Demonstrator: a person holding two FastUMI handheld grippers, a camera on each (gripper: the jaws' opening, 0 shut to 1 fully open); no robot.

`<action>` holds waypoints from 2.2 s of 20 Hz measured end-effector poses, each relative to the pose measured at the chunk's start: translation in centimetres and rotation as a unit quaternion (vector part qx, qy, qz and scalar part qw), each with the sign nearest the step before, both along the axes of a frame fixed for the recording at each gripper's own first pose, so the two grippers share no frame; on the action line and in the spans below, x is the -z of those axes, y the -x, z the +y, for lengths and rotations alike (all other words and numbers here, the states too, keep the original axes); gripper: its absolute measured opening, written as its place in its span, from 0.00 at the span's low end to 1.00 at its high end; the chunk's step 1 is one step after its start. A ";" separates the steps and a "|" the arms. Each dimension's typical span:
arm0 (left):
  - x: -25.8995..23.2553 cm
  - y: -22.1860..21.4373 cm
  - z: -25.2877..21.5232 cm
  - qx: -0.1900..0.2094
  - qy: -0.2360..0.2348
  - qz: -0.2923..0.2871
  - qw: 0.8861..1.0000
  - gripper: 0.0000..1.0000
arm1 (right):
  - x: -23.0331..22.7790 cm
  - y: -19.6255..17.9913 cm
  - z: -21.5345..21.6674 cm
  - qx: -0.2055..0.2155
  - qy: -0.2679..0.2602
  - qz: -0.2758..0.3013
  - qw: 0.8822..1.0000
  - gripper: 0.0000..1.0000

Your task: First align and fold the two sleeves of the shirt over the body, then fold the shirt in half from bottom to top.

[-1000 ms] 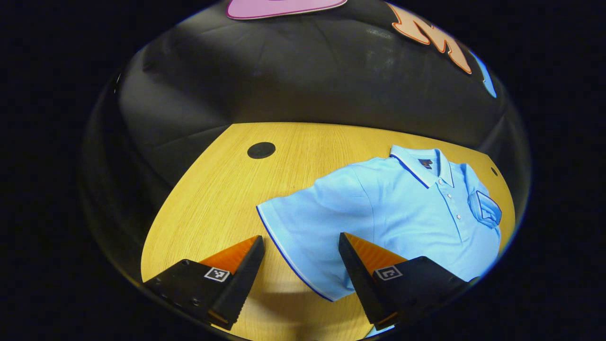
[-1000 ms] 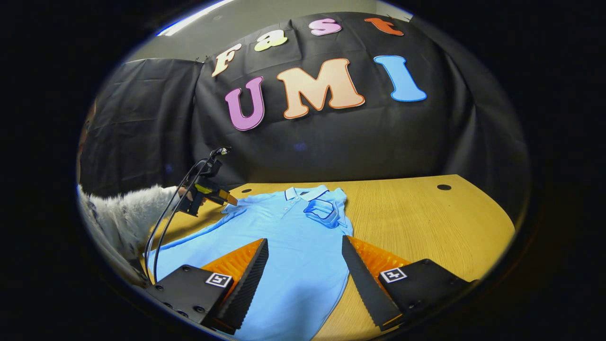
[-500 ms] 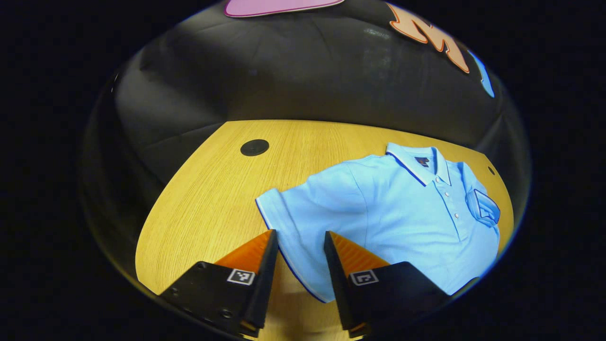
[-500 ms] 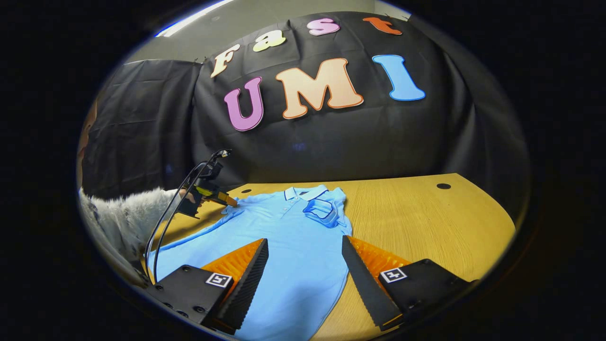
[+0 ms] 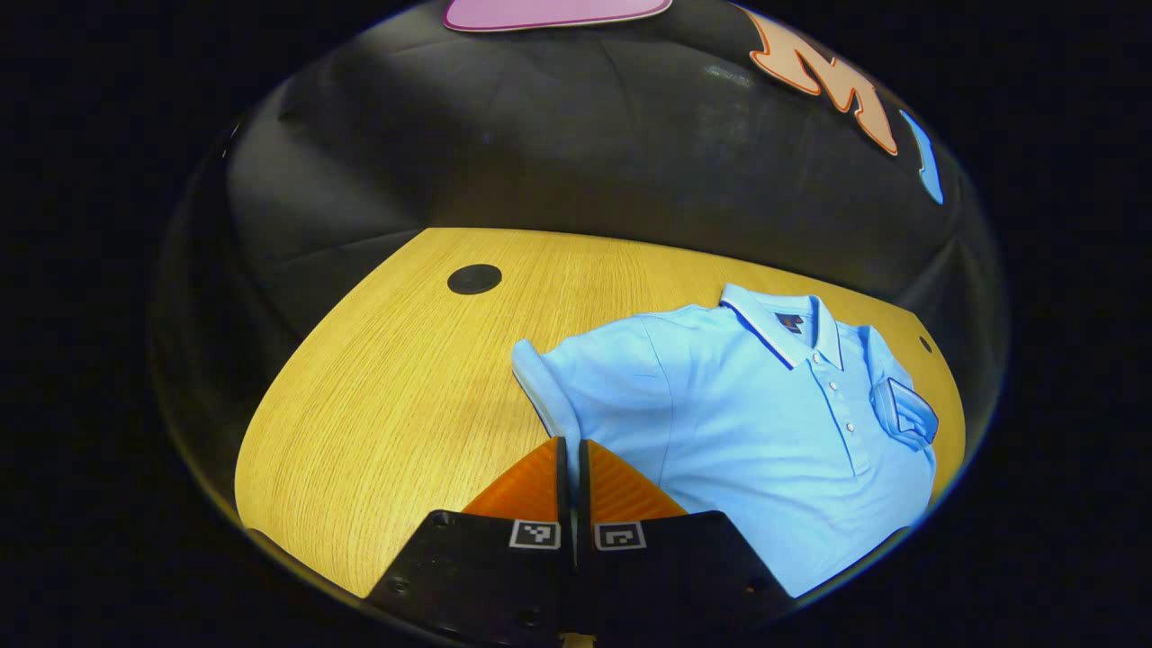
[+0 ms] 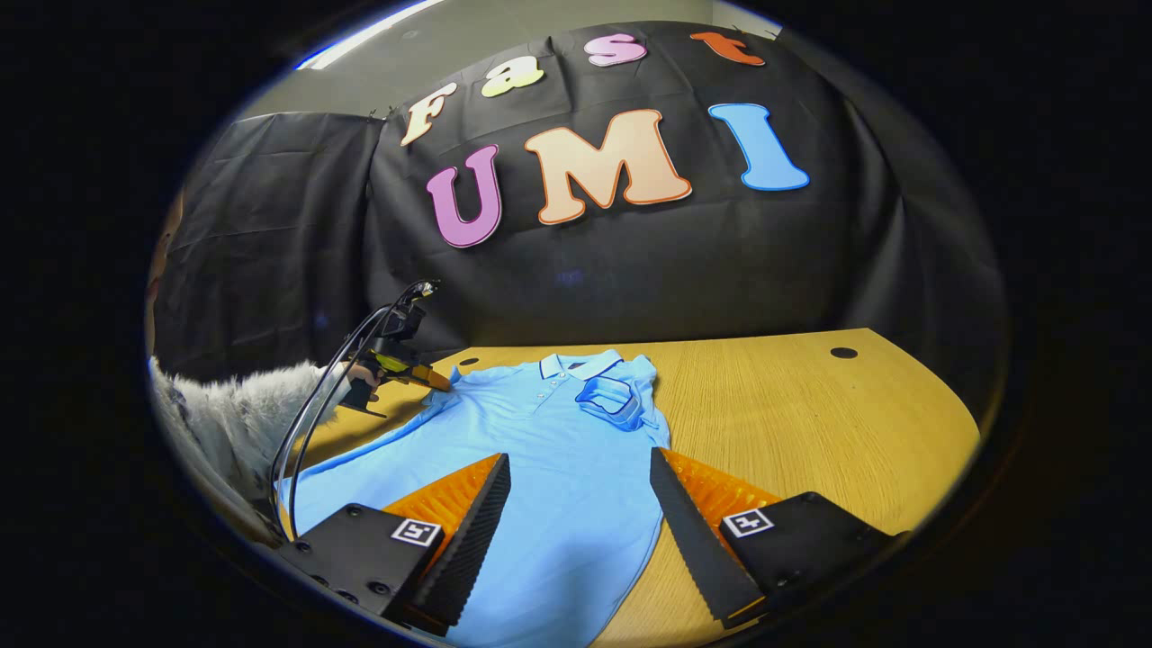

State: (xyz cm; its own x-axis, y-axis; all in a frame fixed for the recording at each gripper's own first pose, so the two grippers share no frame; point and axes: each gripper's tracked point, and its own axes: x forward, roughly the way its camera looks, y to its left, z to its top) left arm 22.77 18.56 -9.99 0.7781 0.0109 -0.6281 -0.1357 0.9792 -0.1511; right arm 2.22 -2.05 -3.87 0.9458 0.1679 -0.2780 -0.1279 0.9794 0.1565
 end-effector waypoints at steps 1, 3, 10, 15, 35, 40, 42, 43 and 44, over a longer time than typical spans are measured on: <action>-0.1 0.1 0.0 -0.002 -0.005 0.004 1.000 0.00 | -0.1 0.0 0.0 -0.001 -0.001 -0.001 1.000 0.97; -1.0 0.0 -0.5 -0.001 -0.012 0.000 1.000 0.00 | -0.1 0.1 0.1 -0.002 -0.003 0.000 1.000 0.97; -5.6 -1.9 -6.5 0.051 -0.047 -0.036 0.997 0.00 | 0.2 0.4 0.4 -0.008 0.001 0.009 1.000 0.97; -5.8 -3.5 -13.1 0.108 -0.052 -0.039 0.992 0.00 | 0.7 0.5 0.7 -0.010 0.004 0.015 1.000 0.97; -5.6 6.7 -17.8 0.169 -0.035 -0.022 0.985 0.95 | 2.7 0.5 2.0 -0.016 0.005 0.046 0.999 0.97; -6.5 16.5 -17.3 0.173 -0.005 -0.039 0.984 0.95 | 2.2 1.9 4.2 -0.039 0.001 0.049 0.998 0.98; -6.4 20.6 -16.7 0.168 0.005 -0.040 0.985 0.95 | 2.2 3.4 4.6 -0.044 0.006 0.050 0.998 0.98; -6.2 22.3 -16.3 0.165 0.004 -0.042 0.985 0.95 | 2.2 4.4 4.8 -0.047 0.008 0.051 0.998 0.98; -6.0 24.1 -15.7 0.160 0.000 -0.042 0.986 0.95 | 2.3 5.4 5.0 -0.050 0.012 0.052 0.997 0.98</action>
